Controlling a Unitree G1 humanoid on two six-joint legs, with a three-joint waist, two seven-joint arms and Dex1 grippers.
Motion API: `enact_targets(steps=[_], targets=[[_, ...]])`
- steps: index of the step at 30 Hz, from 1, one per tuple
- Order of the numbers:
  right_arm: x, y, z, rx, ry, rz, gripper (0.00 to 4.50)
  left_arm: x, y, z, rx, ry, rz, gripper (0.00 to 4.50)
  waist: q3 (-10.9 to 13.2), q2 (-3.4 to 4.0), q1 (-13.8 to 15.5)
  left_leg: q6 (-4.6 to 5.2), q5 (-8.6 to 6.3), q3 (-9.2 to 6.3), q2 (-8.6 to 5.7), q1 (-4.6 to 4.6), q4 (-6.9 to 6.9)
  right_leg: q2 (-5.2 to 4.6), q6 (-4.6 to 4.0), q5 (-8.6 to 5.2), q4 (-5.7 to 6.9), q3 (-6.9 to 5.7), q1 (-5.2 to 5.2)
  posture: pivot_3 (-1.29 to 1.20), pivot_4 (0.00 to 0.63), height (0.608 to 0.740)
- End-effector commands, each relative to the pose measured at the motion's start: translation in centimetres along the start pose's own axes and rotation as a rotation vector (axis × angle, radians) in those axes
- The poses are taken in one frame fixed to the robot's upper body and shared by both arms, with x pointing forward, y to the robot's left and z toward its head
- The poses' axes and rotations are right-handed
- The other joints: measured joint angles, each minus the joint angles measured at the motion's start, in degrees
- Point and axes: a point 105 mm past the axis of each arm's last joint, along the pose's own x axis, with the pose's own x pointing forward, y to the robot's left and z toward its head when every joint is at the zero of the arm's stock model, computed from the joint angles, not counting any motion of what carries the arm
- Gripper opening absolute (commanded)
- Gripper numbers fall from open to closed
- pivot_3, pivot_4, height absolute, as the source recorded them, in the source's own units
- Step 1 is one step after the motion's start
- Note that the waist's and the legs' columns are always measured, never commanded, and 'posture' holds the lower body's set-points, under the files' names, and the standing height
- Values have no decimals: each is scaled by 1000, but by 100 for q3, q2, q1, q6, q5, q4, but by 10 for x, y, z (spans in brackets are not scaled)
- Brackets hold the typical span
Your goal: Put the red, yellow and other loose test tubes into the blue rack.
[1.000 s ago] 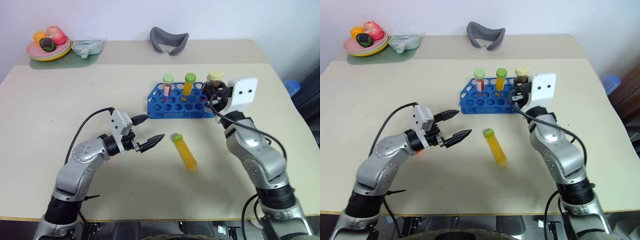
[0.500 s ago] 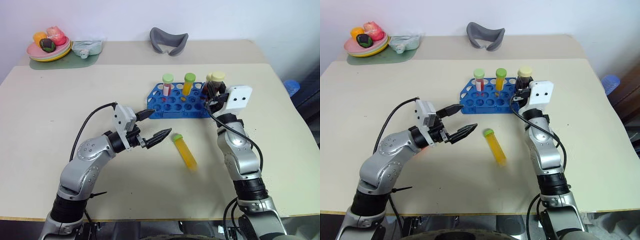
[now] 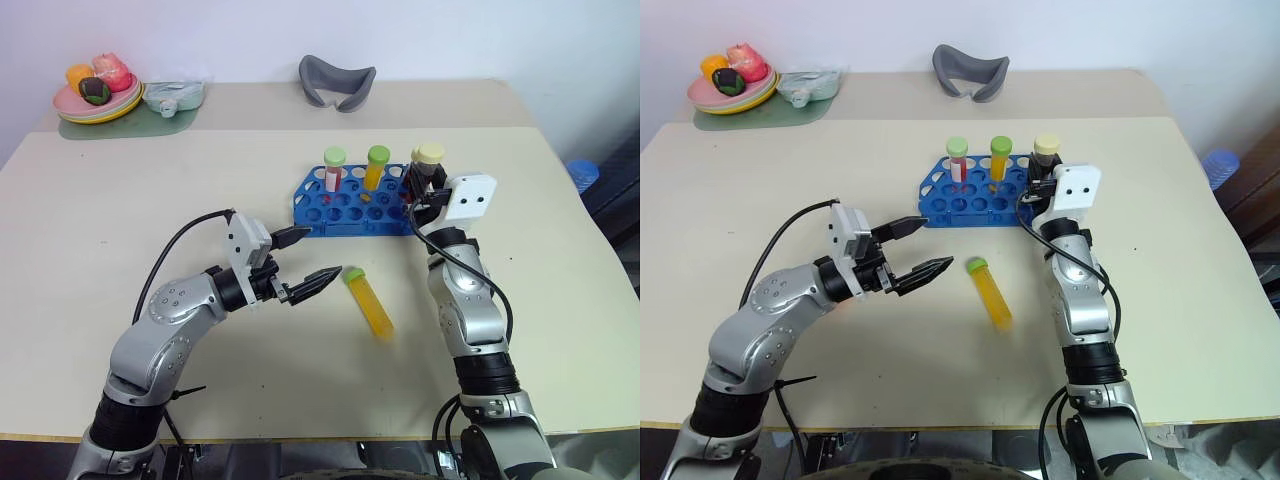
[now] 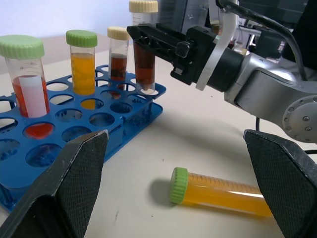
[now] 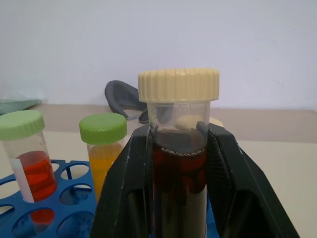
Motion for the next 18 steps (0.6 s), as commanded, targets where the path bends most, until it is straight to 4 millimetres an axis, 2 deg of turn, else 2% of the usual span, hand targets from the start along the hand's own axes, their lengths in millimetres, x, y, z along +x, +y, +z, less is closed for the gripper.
enact_targets(steps=[1, 11, 18], targets=[[2, -2, 12, 13, -59, -9, 866, -4, 0, 2, 31, -15, 0, 4500, 0, 0, -3, 0, 0, 0, 0, 0, 0, 0, 0, 0, 0, 0, 0, 0, 150, 740], [-3, -16, 7, -20, -58, -62, 866, -9, 0, -6, 35, -12, 2, 4500, -1, 2, 1, -1, 0, 0, 0, 0, 0, 0, 0, 0, 0, 0, 0, 0, 150, 740], [-4, -9, 2, -6, -45, -40, 866, -9, 0, -4, 38, -14, -2, 4500, -2, 4, -6, -1, 0, 0, 0, 1, 0, 0, 0, 0, 2, 0, 0, 0, 150, 740]])
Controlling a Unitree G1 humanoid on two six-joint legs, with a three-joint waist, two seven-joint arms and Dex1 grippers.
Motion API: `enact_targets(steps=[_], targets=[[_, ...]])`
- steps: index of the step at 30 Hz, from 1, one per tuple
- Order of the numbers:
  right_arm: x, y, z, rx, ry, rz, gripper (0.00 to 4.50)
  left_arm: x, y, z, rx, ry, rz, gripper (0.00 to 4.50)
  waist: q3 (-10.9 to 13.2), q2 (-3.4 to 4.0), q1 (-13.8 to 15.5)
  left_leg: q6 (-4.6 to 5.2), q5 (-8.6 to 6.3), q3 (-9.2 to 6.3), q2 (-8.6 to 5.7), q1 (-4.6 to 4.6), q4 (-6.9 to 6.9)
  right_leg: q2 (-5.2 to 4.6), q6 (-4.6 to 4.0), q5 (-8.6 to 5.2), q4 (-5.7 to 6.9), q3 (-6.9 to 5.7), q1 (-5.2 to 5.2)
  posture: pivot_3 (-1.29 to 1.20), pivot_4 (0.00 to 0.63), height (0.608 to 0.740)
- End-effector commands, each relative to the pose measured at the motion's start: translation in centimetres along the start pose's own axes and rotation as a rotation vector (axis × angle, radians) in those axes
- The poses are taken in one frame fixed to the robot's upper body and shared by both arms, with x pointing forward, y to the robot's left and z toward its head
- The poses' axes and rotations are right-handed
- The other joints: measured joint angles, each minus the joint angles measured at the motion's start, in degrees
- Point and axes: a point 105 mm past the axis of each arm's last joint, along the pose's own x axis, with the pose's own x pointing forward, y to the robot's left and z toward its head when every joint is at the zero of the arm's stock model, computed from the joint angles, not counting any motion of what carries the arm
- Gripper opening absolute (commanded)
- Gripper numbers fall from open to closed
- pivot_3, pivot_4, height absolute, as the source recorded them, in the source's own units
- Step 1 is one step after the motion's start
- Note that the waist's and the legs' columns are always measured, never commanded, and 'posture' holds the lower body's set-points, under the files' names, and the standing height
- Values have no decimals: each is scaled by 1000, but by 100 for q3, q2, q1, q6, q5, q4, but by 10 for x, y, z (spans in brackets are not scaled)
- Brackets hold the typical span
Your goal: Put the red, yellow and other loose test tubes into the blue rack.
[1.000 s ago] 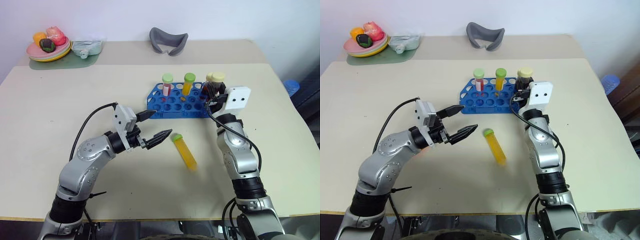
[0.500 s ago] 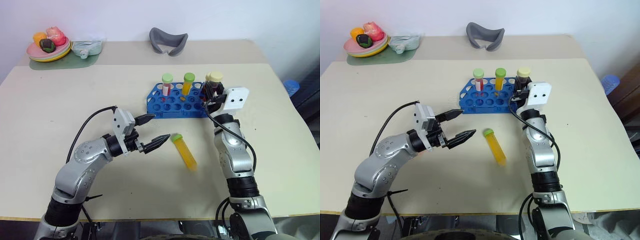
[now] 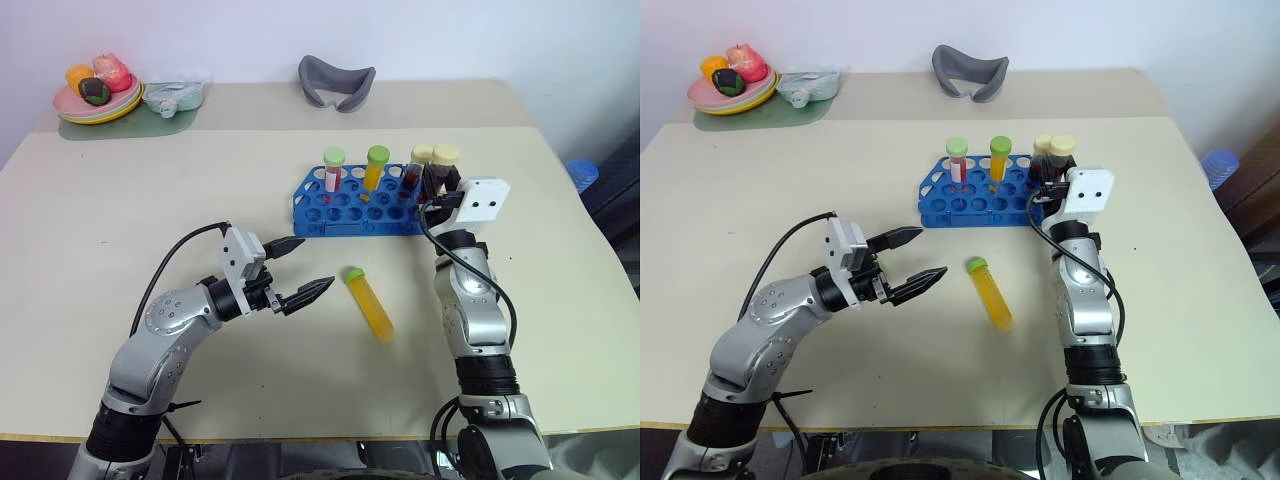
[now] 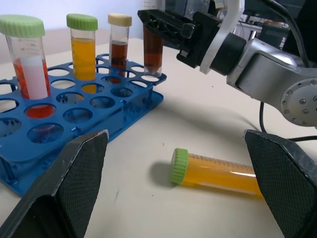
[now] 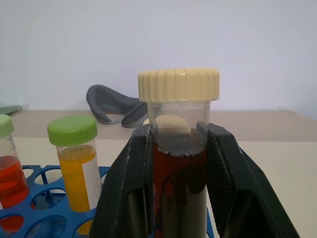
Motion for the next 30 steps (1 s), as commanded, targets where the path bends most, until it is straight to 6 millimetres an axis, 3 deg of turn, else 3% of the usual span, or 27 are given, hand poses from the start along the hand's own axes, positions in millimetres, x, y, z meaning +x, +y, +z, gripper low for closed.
enact_targets(steps=[1, 17, 21, 25, 30], targets=[[-1, 5, 4, 8, -25, 16, 866, -1, 0, 8, 33, -24, -4, 4500, 0, 1, -1, 0, 0, 0, 0, 0, 0, 0, 0, 0, 0, 0, 0, 0, 150, 740], [2, 11, -1, 39, -21, 35, 866, -2, 0, 8, 34, -24, 4, 4500, -1, 1, -6, -2, 1, 0, 0, 2, 1, 0, 0, 0, 3, 0, 0, 0, 150, 740], [2, 9, 7, 47, -45, 26, 2648, -3, 0, 6, 32, -21, 6, 4500, -1, 2, -7, -2, 1, 0, 0, 2, 0, 0, 0, 0, 4, 0, 0, 0, 150, 740], [3, -2, 32, 8, -105, 4, 4468, -3, 1, 7, 35, -19, 10, 4500, -1, 2, 4, -2, 1, 0, 0, 2, 1, 0, 0, 0, 4, 0, 1, 0, 150, 740], [-10, -26, 71, -89, -122, 56, 4468, -8, 8, 8, 45, -7, 46, 4500, -1, 3, 29, -2, 1, 0, -1, 1, 1, -2, 0, 0, 3, -1, 2, 0, 150, 740]])
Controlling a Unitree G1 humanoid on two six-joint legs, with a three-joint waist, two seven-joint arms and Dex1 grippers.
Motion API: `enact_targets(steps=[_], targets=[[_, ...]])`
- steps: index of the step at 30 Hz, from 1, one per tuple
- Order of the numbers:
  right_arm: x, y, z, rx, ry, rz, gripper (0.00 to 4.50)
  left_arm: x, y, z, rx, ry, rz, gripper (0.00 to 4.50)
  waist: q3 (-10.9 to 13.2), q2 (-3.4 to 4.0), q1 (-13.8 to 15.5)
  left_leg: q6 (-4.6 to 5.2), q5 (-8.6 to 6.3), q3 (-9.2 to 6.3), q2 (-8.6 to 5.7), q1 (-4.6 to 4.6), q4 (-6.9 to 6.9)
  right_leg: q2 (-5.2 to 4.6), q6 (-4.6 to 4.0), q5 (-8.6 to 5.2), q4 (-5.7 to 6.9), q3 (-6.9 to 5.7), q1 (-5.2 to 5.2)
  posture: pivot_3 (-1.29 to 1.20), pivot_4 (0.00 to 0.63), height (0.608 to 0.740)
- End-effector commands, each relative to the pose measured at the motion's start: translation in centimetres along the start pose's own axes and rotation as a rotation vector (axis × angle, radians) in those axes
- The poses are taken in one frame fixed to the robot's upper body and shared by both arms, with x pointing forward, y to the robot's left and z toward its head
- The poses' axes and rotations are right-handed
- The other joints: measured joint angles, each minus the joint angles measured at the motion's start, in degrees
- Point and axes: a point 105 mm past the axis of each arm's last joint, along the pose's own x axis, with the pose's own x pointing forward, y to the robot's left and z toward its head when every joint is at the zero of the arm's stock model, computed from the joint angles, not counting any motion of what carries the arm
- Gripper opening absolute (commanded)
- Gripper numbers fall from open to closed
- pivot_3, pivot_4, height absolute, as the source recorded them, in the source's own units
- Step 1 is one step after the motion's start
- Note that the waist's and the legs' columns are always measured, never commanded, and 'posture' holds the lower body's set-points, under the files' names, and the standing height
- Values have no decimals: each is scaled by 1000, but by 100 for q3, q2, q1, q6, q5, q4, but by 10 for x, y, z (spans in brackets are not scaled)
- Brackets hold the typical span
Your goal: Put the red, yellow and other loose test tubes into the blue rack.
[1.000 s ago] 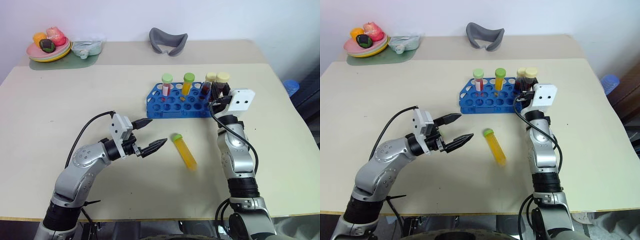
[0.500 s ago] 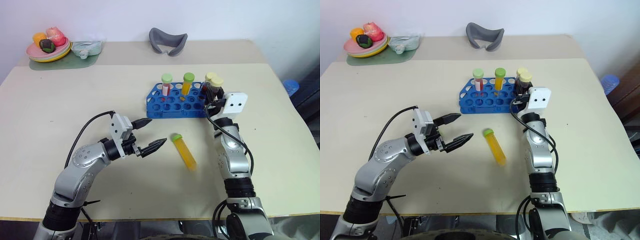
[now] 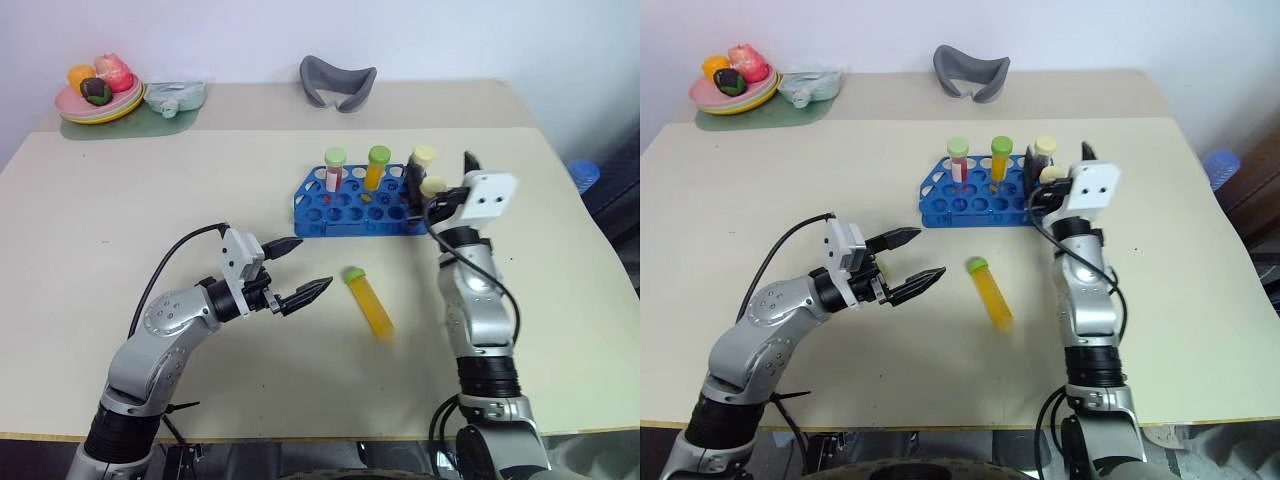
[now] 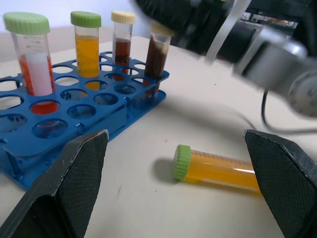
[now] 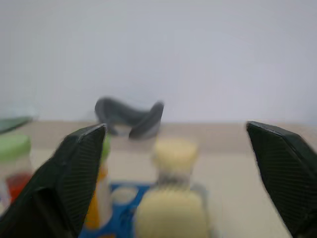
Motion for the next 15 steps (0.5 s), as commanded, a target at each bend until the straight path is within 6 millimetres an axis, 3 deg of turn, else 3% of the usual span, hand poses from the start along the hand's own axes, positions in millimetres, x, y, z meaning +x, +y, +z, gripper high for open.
enact_targets(steps=[1, 4, 8, 12, 15], targets=[[-9, -16, 37, -66, -20, 80, 4468, -6, 8, 9, 43, -13, 35, 4500, 0, 0, 11, 0, 0, 0, 0, -1, -1, -1, 0, 0, -2, 0, 0, 0, 150, 740], [-24, -11, 47, -31, 126, 298, 4468, -11, 17, 7, 51, 8, 59, 4500, -1, 7, -2, 2, -1, 0, -1, -1, 0, -2, 0, 0, -4, 0, 3, 0, 150, 740], [-58, 1, 39, -126, 495, 561, 4468, -13, 25, 4, 73, 41, 61, 4500, 0, 18, -9, 5, -2, 0, 1, 17, -2, 5, -1, -1, -1, 3, 17, 0, 150, 740], [-88, 31, 33, -71, 741, 727, 4468, -13, 31, 4, 88, 57, 56, 4500, 0, 13, -17, 20, -10, -1, 1, 68, -9, 7, -2, -1, -23, 3, 73, 0, 150, 740], [-93, 54, 25, 55, 874, 773, 4468, -14, 37, 3, 111, 82, 53, 4500, 0, 12, -27, 23, -12, 0, 1, 77, -8, 7, -2, -2, -25, 5, 83, 0, 150, 740]])
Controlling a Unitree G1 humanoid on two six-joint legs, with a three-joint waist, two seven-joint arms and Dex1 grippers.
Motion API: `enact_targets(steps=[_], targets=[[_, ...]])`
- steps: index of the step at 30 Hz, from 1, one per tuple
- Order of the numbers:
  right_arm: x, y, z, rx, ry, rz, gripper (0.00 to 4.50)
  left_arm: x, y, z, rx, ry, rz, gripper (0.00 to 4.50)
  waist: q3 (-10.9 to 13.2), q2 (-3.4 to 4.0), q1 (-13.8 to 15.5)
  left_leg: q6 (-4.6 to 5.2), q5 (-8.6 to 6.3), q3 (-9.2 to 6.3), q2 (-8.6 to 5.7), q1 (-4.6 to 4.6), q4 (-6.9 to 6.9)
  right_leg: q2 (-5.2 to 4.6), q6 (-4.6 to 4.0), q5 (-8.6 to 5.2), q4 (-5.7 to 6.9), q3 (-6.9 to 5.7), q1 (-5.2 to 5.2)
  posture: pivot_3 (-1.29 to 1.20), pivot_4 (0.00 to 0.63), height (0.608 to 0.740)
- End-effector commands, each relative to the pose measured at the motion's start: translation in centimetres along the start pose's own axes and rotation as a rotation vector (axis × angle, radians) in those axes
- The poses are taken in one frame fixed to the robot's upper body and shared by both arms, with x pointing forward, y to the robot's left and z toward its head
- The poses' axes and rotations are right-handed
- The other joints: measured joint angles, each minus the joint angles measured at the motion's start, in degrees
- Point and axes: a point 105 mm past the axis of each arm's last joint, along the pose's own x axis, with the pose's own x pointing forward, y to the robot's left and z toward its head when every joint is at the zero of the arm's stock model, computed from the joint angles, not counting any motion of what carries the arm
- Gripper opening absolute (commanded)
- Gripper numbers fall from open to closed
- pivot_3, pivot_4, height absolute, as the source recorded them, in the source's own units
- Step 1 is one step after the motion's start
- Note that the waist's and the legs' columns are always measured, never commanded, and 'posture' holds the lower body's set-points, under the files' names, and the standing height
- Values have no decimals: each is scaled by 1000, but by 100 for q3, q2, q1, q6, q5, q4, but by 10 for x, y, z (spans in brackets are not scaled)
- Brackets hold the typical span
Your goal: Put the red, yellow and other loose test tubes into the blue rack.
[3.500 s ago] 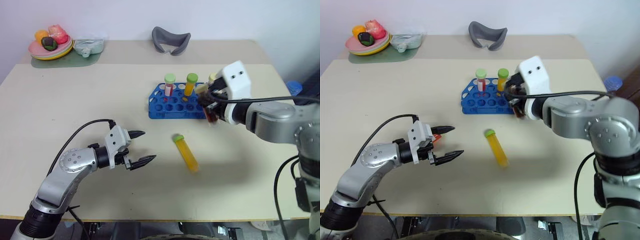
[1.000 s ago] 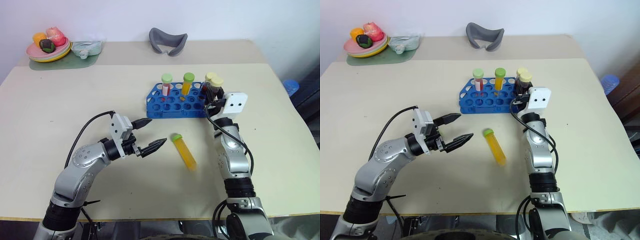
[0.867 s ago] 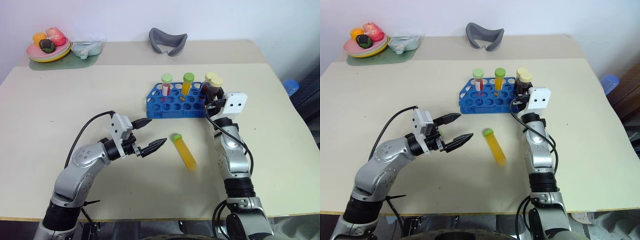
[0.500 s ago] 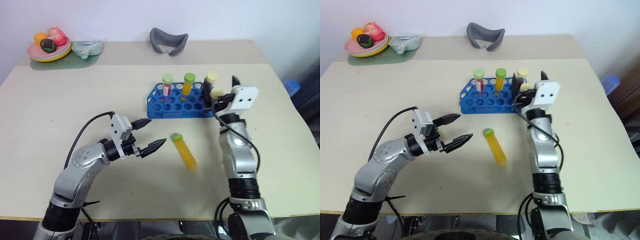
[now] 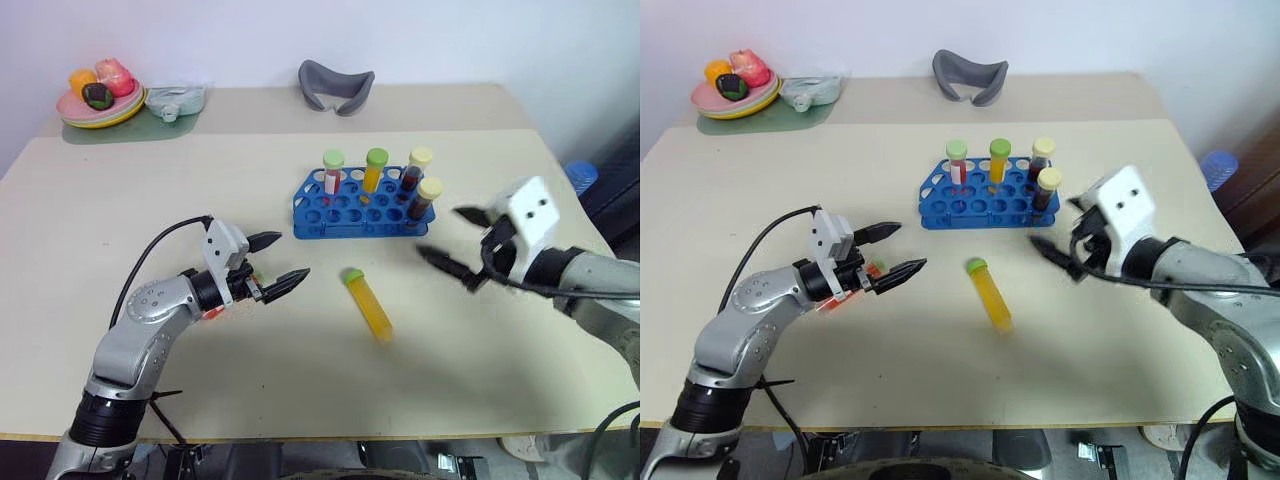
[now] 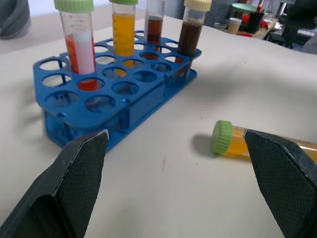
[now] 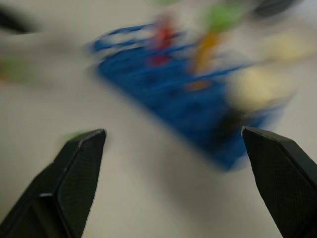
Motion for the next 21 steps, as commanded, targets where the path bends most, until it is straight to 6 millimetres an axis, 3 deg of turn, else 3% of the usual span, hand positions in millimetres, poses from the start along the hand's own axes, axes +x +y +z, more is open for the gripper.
enact_targets(steps=[1, 6, 15, 21], targets=[[14, 26, -1, 115, 91, 115, 4468, -3, 6, 8, 72, -4, -2, 4500, 0, 0, 7, 0, 0, 0, 0, 0, 1, 0, 0, 0, 1, 0, -1, 0, 150, 740], [40, 50, -9, 304, 273, 100, 4468, -9, 8, 3, 103, 32, -7, 4500, 2, -7, 15, 2, -1, 4, 0, -18, -2, -8, 1, 0, -6, 0, -17, 0, 150, 740], [74, 34, -30, 276, 461, -174, 4468, -17, 4, 1, 102, 50, -11, 4500, 2, -7, 3, 2, -1, -3, 2, -56, 10, -3, 1, 0, 3, -5, -51, 0, 150, 740], [82, 36, -37, 281, 506, -209, 4468, -21, -5, 0, 63, 60, -62, 4500, 1, -5, 14, 2, -1, -4, 2, -88, 11, -3, 1, 0, 6, -7, -83, 0, 150, 740]])
